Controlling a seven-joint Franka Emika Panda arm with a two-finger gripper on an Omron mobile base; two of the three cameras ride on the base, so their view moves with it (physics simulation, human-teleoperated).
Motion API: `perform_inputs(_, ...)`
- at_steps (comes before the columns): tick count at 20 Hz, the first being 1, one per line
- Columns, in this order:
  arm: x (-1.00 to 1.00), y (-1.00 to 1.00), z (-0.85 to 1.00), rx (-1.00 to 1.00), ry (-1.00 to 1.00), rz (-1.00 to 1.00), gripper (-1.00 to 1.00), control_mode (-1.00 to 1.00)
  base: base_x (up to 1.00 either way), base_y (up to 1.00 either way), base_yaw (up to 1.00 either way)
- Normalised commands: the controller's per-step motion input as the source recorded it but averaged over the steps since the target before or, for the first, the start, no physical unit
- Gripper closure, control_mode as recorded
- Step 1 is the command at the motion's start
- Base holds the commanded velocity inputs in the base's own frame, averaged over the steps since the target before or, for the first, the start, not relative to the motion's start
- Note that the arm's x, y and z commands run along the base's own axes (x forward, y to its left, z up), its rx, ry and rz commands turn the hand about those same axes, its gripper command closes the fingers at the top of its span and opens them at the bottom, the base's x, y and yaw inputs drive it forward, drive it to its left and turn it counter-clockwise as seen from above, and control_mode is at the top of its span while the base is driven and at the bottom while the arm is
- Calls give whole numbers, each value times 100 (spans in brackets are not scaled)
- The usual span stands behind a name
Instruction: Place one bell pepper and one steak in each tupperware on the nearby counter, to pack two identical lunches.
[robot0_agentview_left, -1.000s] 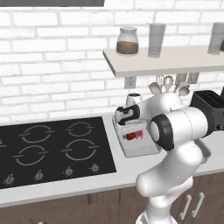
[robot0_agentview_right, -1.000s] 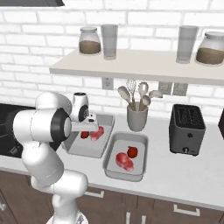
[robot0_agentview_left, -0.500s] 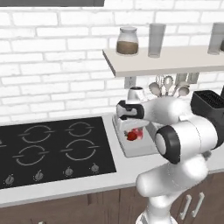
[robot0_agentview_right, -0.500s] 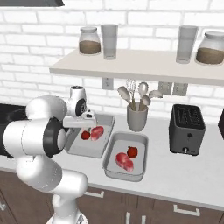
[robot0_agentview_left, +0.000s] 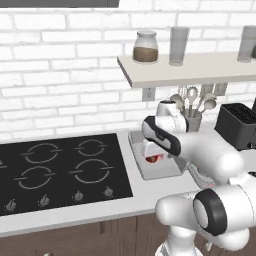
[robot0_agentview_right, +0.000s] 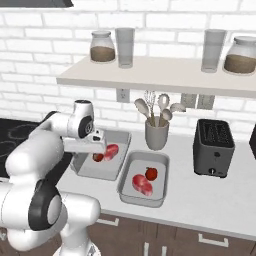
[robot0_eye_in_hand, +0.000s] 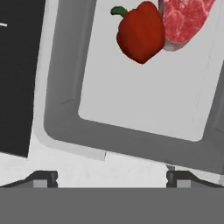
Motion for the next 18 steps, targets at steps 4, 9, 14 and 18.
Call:
perform_inputs(4,-54,-13,36,0,0,-4,-100,-100,0,0,0)
perform_inputs(9,-25,-8,73,0,0,-2,-100,-100,0,0,0)
perform_inputs(14,-52,-3,37,0,-2,0,-100,-100,0,0,0)
perform_inputs(18,-58,0,2,0,-11,0,-100,-100,0,0,0)
